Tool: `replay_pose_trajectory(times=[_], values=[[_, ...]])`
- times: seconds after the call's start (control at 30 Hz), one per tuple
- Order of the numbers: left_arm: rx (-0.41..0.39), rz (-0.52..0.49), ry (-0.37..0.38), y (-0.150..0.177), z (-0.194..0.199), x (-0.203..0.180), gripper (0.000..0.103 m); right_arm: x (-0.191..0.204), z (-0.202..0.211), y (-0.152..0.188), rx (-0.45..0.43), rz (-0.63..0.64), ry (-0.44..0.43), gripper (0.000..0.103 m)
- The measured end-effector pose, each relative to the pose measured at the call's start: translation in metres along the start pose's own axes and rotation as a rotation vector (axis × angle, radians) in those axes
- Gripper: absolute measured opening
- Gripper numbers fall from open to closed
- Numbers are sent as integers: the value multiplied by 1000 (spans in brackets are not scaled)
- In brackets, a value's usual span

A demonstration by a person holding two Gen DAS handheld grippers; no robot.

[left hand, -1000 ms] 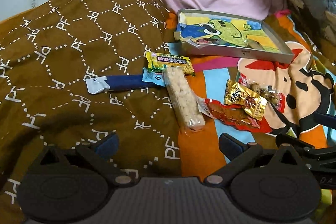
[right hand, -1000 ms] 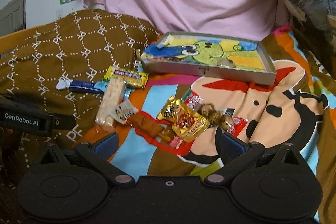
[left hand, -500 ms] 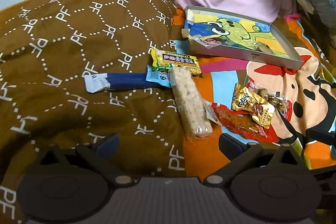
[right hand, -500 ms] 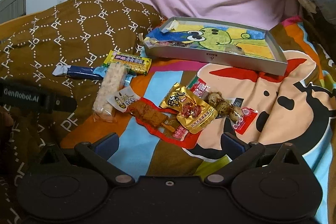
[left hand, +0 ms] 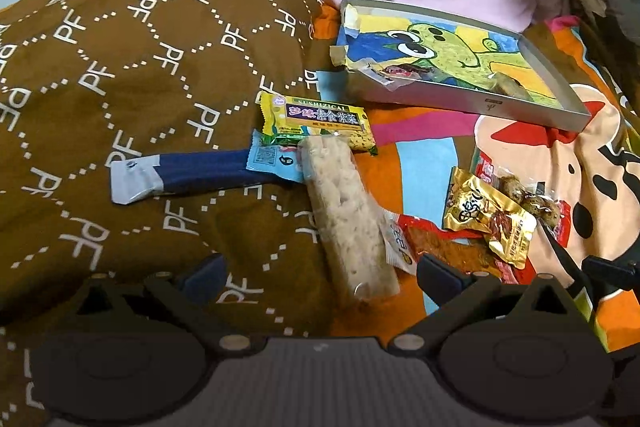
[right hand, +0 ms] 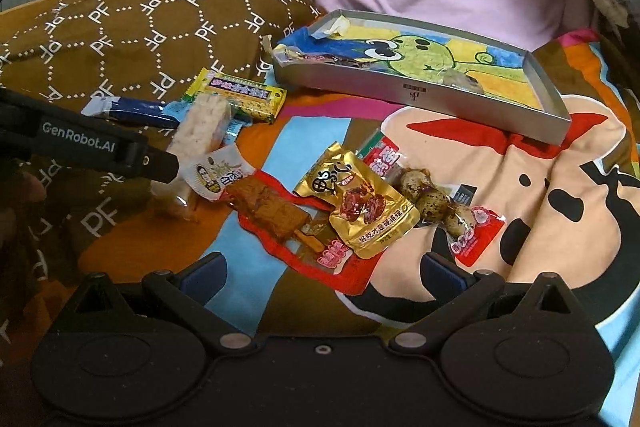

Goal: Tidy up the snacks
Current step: 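Grasp the red-wrapped meat stick with the right gripper while the left gripper approaches the rice-cake bar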

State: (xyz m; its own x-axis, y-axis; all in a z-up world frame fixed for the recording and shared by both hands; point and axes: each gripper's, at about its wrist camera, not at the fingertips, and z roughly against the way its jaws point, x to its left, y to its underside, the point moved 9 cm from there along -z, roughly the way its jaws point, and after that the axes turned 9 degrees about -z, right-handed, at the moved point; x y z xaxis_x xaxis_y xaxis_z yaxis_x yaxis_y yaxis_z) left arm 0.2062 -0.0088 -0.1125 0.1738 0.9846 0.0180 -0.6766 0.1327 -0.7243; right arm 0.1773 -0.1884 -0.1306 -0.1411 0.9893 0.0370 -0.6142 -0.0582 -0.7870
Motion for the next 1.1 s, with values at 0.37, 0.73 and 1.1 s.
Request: replay_pose_trajectory(times=[0.37, 0.73, 1.1], values=[[5, 56, 3, -5, -15, 6, 103, 4, -18, -2, 23, 12, -4, 102], [18, 71, 17, -8, -24, 8, 103, 22, -28, -1, 5, 164, -39, 94], [26, 124, 51, -16, -38, 14, 103, 27, -46, -2, -41, 351, 61, 94]])
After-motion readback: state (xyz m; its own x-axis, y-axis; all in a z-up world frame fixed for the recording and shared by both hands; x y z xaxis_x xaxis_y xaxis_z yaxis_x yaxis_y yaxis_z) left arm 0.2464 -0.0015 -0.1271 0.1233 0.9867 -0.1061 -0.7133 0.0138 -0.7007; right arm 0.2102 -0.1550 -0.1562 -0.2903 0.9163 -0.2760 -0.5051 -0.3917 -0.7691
